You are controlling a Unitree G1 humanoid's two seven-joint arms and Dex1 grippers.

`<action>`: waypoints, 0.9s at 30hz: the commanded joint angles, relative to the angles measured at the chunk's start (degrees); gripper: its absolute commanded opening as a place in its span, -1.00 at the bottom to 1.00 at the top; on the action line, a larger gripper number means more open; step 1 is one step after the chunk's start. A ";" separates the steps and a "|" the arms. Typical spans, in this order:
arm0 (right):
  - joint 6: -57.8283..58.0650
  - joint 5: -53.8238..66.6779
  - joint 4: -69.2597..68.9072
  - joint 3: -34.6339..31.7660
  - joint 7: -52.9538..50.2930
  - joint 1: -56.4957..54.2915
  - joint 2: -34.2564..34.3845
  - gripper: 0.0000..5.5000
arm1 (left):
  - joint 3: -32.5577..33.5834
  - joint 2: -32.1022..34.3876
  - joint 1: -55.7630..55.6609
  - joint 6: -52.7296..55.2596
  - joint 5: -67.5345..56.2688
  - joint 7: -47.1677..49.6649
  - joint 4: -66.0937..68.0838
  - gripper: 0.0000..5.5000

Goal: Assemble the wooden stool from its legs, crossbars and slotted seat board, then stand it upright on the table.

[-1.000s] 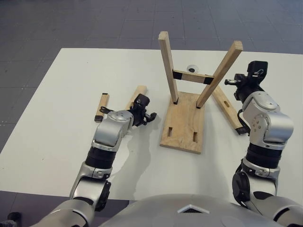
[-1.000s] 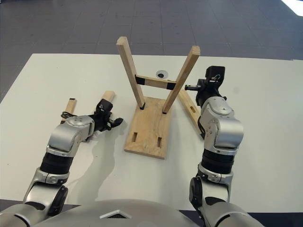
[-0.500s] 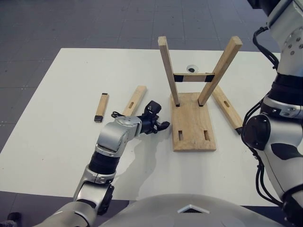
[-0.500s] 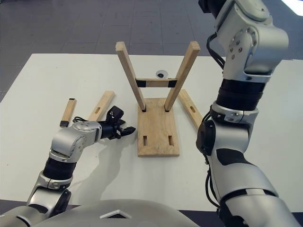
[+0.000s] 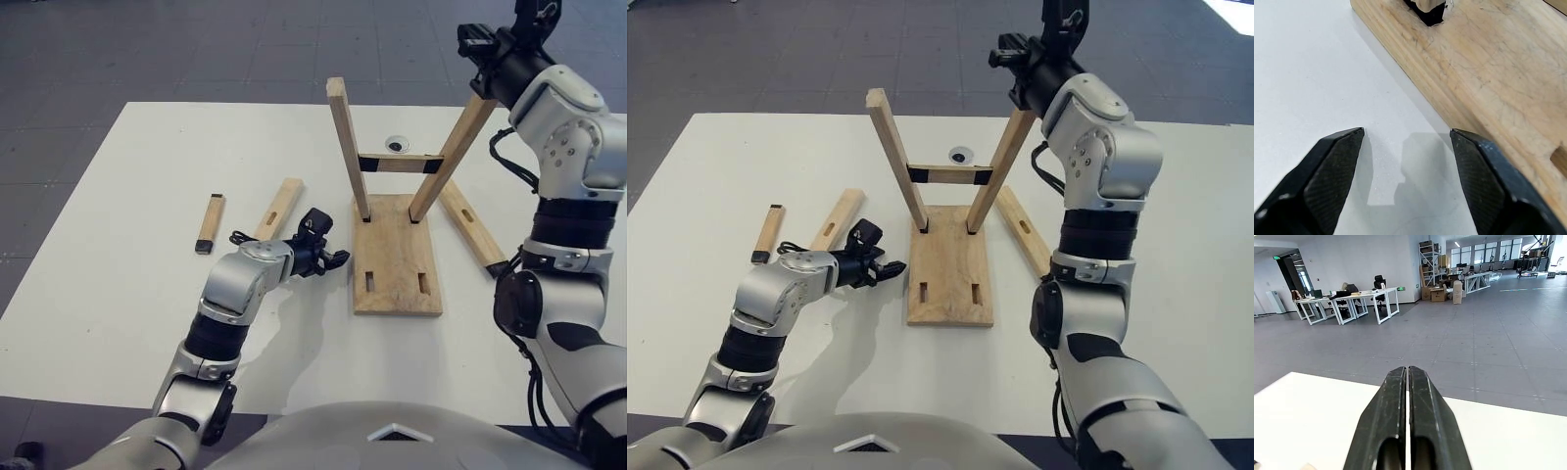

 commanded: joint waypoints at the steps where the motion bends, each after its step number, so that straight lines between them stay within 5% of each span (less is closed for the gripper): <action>1: 0.26 3.75 -7.80 -3.74 -2.69 -9.32 -1.48 -0.96 | 2.31 -0.57 -1.98 -4.10 0.95 1.97 2.36 0.20; 4: 3.04 3.82 -13.96 -6.96 -5.85 -7.46 -5.25 -0.96 | 7.20 -2.33 -3.49 -10.62 1.35 5.06 4.13 0.20; 10: 5.87 -0.53 -22.50 -10.39 -8.74 15.24 -9.76 -0.96 | 11.61 -4.86 -5.06 -24.01 3.77 11.09 7.65 0.09; 15: -1.15 -5.20 -15.88 -1.08 -6.28 29.28 -6.10 -0.96 | 10.00 -7.11 -7.03 -29.70 6.67 14.12 11.35 -0.08; 21: -6.91 -7.16 -10.47 1.89 -7.95 30.59 -1.62 -0.96 | 9.85 -12.09 -8.70 -34.11 7.26 17.09 12.44 -0.08; 27: -6.98 -6.69 -12.00 2.23 -9.51 30.91 0.39 -0.96 | 11.56 -12.47 -6.39 -37.42 8.17 19.34 13.17 -0.42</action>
